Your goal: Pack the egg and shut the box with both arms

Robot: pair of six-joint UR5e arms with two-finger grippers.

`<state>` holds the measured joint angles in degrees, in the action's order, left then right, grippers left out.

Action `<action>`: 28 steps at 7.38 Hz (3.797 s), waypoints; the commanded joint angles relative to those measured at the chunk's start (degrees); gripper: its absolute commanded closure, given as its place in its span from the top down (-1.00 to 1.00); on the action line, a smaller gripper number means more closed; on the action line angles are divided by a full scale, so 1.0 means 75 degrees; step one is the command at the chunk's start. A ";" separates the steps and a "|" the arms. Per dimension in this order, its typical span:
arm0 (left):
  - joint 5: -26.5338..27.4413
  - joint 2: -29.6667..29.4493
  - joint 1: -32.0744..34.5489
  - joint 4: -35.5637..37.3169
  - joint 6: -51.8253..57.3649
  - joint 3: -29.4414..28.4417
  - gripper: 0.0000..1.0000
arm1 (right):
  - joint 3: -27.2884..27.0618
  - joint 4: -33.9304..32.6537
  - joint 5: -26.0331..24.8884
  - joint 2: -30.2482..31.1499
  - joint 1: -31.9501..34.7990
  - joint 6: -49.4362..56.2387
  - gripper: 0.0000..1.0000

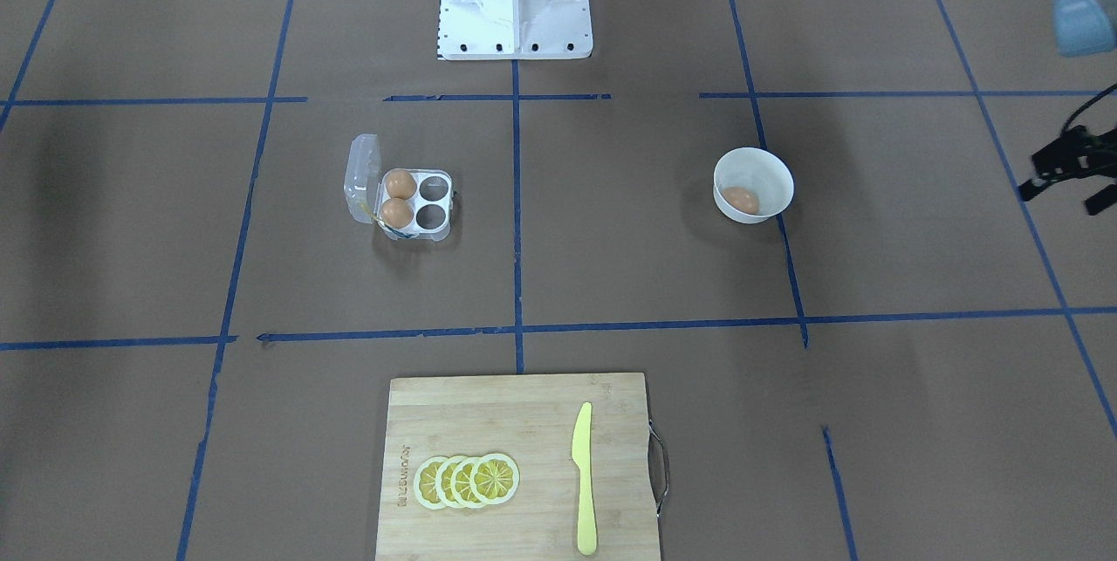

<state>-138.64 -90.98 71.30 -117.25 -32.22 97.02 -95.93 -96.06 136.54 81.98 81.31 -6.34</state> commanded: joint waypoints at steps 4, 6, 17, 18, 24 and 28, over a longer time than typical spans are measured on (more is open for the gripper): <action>0.2252 -0.1016 -0.3737 -0.1817 -0.8384 0.0562 1.00 | -0.0052 -0.0001 0.0006 0.0085 -0.0096 0.0025 1.00; 0.3233 -0.0994 -0.4195 -0.1431 -0.9445 0.0798 0.93 | 0.0006 -0.0001 -0.0006 0.0015 -0.0189 0.0037 1.00; 0.3837 -0.0654 -0.4749 -0.0515 -0.9907 0.1034 0.37 | 0.0076 -0.0012 0.0041 0.0062 -0.0459 0.0013 1.00; 0.3837 -0.0654 -0.4761 -0.0515 -0.9873 0.1009 0.37 | 0.0111 -0.0012 0.0029 0.0062 -0.0459 0.0013 1.00; 0.3837 -0.0818 -0.4819 -0.0515 -0.9814 0.0798 0.28 | 0.0123 -0.0012 0.0029 0.0062 -0.0459 0.0025 1.00; 0.3837 -0.0772 -0.4831 -0.0503 -0.9814 0.0798 -0.16 | 0.0134 -0.0012 0.0029 0.0085 -0.0459 0.0025 1.00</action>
<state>-109.86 -96.93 35.09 -121.06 -105.82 103.09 -94.99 -96.15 136.76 82.54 77.87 -6.19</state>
